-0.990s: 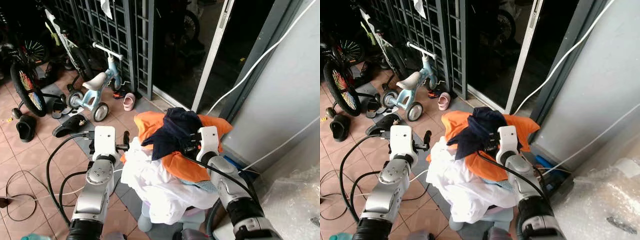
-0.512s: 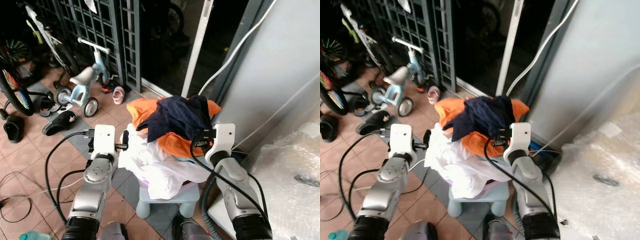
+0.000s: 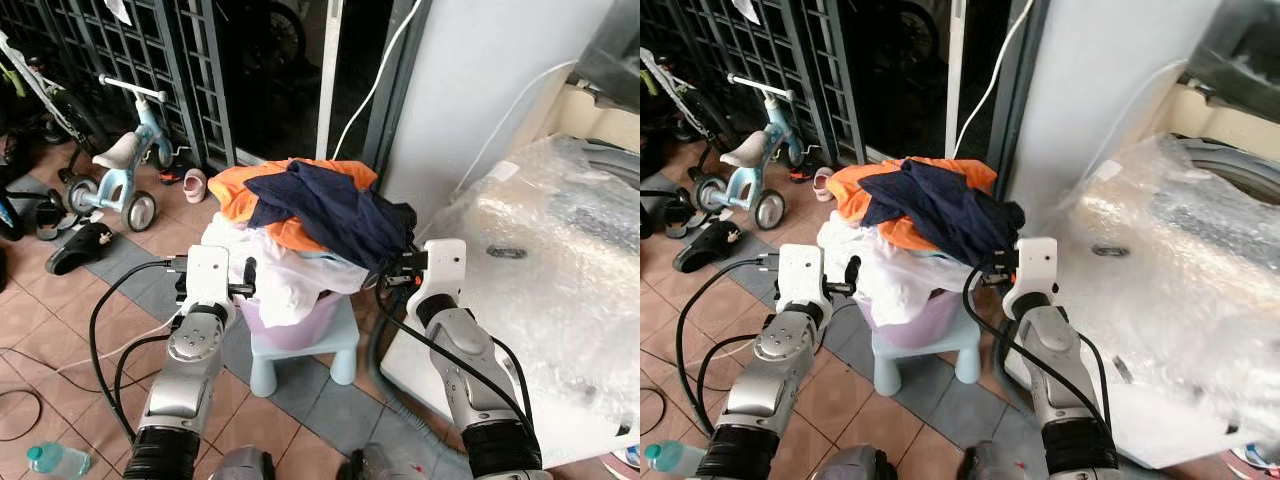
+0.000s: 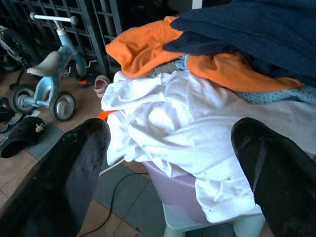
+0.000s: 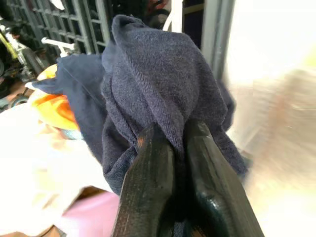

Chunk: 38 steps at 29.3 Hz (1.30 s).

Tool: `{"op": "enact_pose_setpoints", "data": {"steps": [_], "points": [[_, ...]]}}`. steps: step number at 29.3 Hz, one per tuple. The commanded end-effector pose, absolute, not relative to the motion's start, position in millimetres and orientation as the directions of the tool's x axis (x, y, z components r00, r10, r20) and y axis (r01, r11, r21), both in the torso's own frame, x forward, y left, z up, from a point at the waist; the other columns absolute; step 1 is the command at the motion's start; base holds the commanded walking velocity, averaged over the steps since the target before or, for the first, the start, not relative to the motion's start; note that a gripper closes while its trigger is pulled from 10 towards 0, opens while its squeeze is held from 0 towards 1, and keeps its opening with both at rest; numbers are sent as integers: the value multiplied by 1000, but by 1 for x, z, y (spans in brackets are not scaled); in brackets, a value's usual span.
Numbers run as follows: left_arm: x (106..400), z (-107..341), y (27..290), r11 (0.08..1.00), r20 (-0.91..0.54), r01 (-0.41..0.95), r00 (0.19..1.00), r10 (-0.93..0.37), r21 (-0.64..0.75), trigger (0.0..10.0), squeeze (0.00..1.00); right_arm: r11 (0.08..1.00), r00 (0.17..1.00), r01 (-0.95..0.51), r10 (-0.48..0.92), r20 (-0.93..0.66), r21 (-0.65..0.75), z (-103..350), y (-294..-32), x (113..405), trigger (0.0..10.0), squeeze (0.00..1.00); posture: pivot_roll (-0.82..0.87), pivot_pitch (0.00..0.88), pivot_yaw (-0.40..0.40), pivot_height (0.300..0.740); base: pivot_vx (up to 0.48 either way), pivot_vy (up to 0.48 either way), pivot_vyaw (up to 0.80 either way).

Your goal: Clothes washing

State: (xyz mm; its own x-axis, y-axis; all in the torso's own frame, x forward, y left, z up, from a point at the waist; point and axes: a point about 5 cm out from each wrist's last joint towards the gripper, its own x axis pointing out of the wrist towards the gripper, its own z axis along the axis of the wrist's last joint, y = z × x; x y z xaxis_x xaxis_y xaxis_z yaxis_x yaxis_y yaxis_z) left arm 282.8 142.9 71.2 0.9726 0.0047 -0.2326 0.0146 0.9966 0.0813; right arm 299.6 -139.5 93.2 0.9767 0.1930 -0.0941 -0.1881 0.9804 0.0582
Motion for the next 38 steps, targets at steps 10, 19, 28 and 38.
{"op": "enact_pose_setpoints", "data": {"steps": [10, 19, 28, 38], "points": [[283, 75, 137, 998, -207, 55, 977, -48, 26, 10000, 0, 1000, 999, 11, -12, -32, -14, 106, -176, 306, 10000, 0, -64, 0, 8, 740, 0, 0, -706], [283, 80, 142, 1000, -182, 14, 983, -14, -1, 10000, 0, 993, 994, -112, 112, 13, -34, 116, -165, 309, 10000, 0, -68, 0, 14, 740, 80, 0, -314], [282, 80, 149, 999, -190, -36, 981, 36, 2, 10000, 0, 977, 979, -193, 199, 55, -88, 133, -162, 318, 10000, 0, -67, 0, 12, 740, 437, 0, 0], [283, 83, 146, 999, -183, -35, 983, 33, -8, 10000, 0, 918, 907, -303, 360, 220, -256, 204, -162, 344, 10000, 0, -65, 0, 16, 740, 471, 0, 0]]}}
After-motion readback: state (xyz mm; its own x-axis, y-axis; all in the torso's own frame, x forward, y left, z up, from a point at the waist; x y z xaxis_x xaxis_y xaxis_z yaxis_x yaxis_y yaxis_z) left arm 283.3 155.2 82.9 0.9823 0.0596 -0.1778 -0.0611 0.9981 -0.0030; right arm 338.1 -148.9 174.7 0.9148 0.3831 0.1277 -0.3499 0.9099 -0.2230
